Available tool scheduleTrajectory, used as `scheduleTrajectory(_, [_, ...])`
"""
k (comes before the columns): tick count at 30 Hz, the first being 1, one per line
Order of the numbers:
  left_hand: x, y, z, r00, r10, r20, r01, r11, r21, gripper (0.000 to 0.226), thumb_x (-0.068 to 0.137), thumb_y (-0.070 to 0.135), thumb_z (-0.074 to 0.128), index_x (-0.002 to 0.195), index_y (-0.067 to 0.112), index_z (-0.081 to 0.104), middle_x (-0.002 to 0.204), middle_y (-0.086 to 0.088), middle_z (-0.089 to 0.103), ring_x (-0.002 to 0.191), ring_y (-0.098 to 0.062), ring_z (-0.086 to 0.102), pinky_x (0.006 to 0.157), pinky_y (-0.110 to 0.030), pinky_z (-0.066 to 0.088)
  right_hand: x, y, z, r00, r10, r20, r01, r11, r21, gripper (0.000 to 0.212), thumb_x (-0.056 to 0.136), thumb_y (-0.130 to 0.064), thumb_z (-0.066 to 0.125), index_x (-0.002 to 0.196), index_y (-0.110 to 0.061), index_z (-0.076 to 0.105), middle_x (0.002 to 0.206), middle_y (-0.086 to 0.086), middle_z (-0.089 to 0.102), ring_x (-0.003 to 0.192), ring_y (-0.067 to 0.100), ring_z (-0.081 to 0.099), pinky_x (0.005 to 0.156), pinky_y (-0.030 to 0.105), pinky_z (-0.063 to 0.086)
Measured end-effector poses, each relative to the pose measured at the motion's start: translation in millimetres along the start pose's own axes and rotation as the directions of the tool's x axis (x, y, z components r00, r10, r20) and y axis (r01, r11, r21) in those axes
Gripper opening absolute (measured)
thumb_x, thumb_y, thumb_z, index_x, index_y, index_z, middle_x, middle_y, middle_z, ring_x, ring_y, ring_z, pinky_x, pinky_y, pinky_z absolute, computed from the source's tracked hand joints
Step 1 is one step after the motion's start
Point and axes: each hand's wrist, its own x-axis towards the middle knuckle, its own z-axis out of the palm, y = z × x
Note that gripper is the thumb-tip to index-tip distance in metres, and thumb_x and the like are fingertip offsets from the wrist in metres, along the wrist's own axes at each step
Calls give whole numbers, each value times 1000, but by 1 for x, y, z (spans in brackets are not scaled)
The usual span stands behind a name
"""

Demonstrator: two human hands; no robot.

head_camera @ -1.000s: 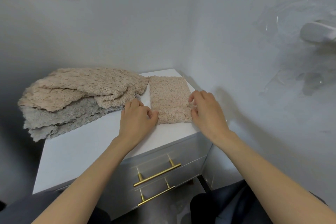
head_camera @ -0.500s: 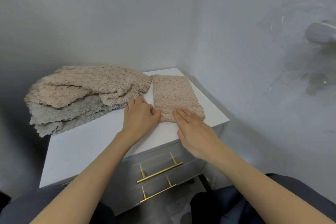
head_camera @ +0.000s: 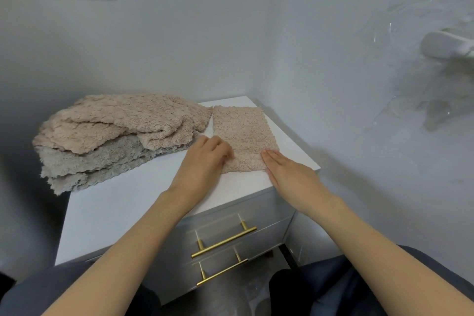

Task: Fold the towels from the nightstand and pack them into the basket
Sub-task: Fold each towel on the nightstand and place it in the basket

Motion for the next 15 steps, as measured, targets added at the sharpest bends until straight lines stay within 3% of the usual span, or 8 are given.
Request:
scheduleTrajectory(4, [-7, -7, -5, 992, 94, 83, -99, 993, 60, 32, 85, -1, 61, 112, 16, 68, 106, 1, 68, 95, -25, 56, 80, -40, 46, 2, 9, -4, 1000, 6, 20, -6, 1000, 5, 59, 102, -13, 32, 154, -22, 6, 161, -4, 7, 143, 17, 27, 103, 32, 38])
scheduleTrajectory(10, [-10, -3, -6, 993, -59, 99, 55, 998, 44, 37, 86, 29, 57, 123, 24, 63, 117, 8, 66, 114, -16, 54, 95, -33, 40, 2, 14, -8, 998, 37, -48, -34, 998, 61, 50, 101, -20, 33, 150, -26, 27, 155, -8, 31, 123, 23, 51, 87, 32, 44])
scheduleTrajectory(15, [-6, 0, -8, 988, -129, 85, 128, 992, 9, 32, 92, 27, 55, 122, 19, 63, 114, 2, 67, 111, -19, 55, 95, -36, 42, 3, 15, -9, 992, 65, -106, -48, 987, 155, 47, 97, -16, 39, 144, -26, 41, 135, 2, 55, 119, 23, 51, 87, 35, 46])
